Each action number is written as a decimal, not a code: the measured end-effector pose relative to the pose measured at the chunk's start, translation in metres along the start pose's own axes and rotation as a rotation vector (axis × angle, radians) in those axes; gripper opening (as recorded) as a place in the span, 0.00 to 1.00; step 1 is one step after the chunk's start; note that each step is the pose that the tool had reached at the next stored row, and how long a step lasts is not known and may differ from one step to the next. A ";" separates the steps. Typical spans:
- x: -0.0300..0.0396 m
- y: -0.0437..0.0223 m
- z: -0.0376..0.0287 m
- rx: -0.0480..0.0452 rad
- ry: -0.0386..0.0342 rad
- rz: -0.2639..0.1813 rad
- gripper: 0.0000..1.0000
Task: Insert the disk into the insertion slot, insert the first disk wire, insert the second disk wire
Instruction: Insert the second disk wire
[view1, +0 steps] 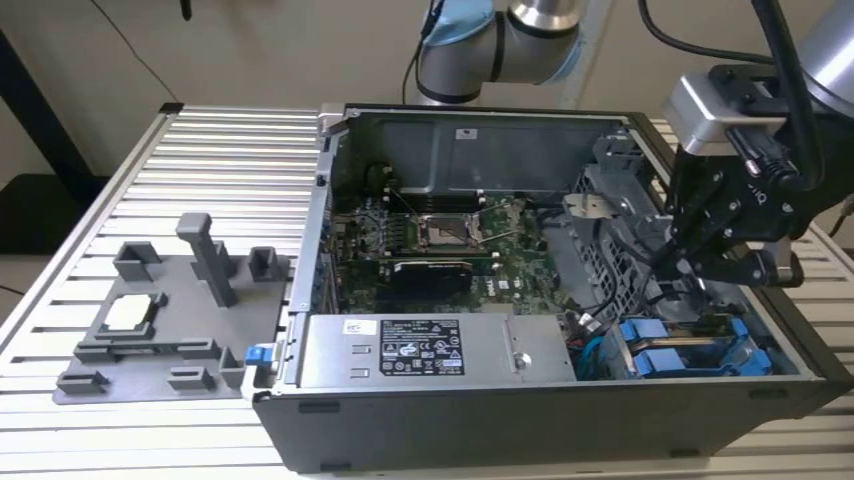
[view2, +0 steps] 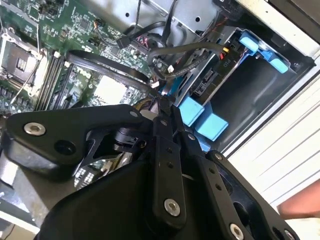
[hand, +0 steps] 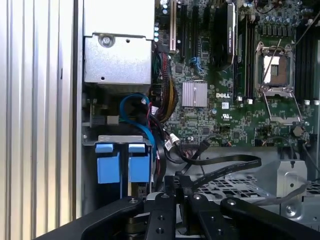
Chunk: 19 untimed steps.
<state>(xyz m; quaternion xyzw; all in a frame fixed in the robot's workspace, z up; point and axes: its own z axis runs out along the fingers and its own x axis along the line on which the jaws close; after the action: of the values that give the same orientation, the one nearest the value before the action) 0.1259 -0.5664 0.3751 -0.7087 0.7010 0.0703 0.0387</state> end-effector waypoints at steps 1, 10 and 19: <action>0.0022 -0.0002 -0.0002 0.0000 -0.0042 0.000 0.16; 0.0230 -0.0069 0.0021 -0.0004 -0.0372 -0.002 0.16; 0.0379 -0.0187 0.0088 -0.0002 -0.0711 -0.003 0.16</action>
<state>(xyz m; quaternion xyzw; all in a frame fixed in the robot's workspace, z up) 0.1444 -0.6022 0.3598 -0.7068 0.6981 0.0955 0.0636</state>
